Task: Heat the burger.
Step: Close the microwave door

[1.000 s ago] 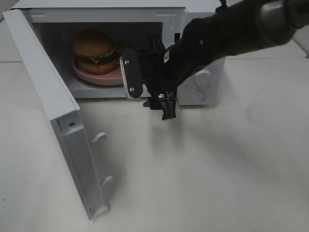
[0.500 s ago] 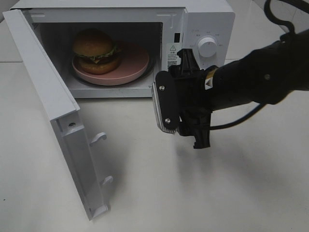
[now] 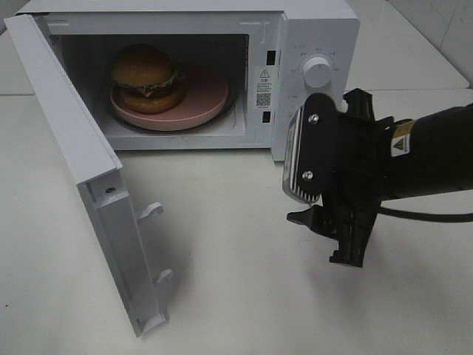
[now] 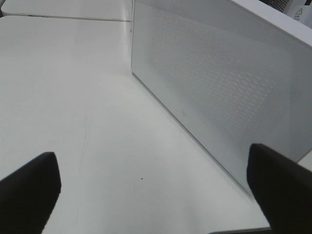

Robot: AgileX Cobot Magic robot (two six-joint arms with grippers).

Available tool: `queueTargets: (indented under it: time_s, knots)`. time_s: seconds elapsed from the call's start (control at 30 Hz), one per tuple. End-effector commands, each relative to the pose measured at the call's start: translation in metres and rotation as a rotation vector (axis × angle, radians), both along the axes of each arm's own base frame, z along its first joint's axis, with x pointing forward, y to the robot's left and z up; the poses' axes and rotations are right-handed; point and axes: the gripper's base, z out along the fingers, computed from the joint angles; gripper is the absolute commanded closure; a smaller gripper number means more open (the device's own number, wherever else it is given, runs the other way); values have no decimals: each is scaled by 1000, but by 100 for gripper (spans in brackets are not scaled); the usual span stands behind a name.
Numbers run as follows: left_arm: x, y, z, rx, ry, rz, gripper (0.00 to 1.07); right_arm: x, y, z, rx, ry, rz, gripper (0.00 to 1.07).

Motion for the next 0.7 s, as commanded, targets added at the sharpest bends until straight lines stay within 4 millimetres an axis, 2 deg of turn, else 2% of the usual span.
queueTargets:
  time_s: [0.03, 0.17, 0.2, 0.23, 0.37, 0.5, 0.7]
  knots:
    - [-3, 0, -1, -1, -30, -4, 10, -10, -5, 7, 87, 107, -96, 32]
    - [-3, 0, -1, -1, -30, -4, 10, -24, -12, 14, 159, 257, -207, 32]
    - [-3, 0, -1, -1, -30, -4, 10, -30, -15, 20, 206, 339, -282, 32]
    - [-3, 0, -1, -1, -30, -4, 10, -30, -15, 20, 206, 339, -282, 32]
    - [-3, 0, -1, -1, -30, -4, 10, -42, -19, 39, 303, 522, -466, 32]
    - [-3, 0, -1, -1, -30, -4, 10, -48, -22, 48, 289, 599, -529, 33]
    - [-3, 0, -1, -1, -30, -4, 10, -60, -33, 57, 153, 719, -634, 33]
